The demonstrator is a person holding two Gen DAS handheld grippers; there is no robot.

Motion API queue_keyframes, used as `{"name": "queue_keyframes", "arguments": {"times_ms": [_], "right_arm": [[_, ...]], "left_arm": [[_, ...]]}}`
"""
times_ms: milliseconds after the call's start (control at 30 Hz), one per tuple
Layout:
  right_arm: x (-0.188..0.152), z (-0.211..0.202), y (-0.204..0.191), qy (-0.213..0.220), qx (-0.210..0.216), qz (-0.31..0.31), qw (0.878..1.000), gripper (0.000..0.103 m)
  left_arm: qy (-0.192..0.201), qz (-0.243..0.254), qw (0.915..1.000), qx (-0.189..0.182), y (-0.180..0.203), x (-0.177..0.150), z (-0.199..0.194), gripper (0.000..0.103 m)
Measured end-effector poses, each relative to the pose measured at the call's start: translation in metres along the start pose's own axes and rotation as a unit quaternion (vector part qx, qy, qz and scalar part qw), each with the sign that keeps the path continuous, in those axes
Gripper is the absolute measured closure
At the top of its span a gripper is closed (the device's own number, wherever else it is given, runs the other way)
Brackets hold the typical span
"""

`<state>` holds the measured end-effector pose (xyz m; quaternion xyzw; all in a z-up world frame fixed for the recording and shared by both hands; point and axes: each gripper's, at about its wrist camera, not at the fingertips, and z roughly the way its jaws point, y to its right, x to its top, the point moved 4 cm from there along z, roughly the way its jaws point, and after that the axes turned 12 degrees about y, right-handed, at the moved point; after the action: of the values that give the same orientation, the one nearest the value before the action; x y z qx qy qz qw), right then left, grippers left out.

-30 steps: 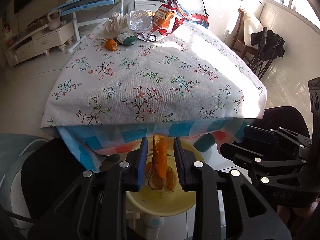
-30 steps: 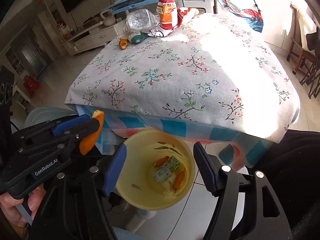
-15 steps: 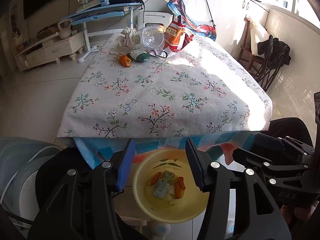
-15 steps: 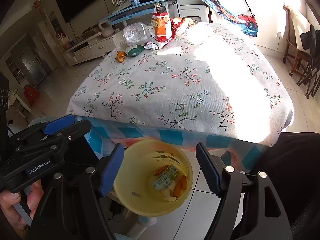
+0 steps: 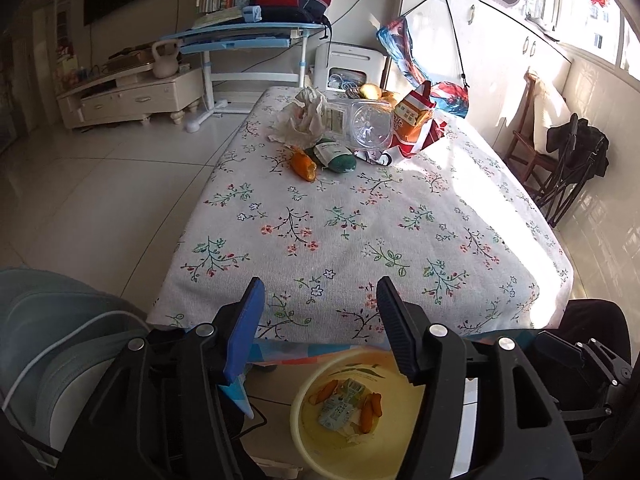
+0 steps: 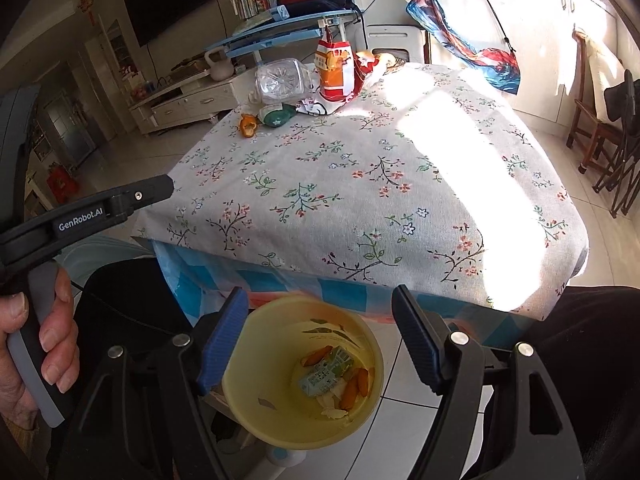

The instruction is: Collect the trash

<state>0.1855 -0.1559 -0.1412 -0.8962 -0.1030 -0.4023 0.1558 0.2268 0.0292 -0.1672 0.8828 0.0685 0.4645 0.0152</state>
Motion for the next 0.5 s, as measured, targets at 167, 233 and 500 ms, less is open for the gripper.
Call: {"name": "queue_keyframes", "arguments": {"times_ms": [167,233,500], "right_arm": [[0.006,0.007,-0.003,0.001,0.006,-0.008,1.000,0.032],[0.011,0.011,-0.003,0.003,0.009,-0.008,1.000,0.032],[0.059,0.036,-0.012,0.033,0.024,-0.001,0.999,0.029]], "left_arm": [[0.005,-0.010,0.9998,0.016,-0.010,0.016,0.018,0.044],[0.006,-0.014,0.9997,0.021,-0.013,0.022,0.026,0.043],[0.007,-0.034,0.9987,0.038,-0.027,0.040,0.056,0.041]]}}
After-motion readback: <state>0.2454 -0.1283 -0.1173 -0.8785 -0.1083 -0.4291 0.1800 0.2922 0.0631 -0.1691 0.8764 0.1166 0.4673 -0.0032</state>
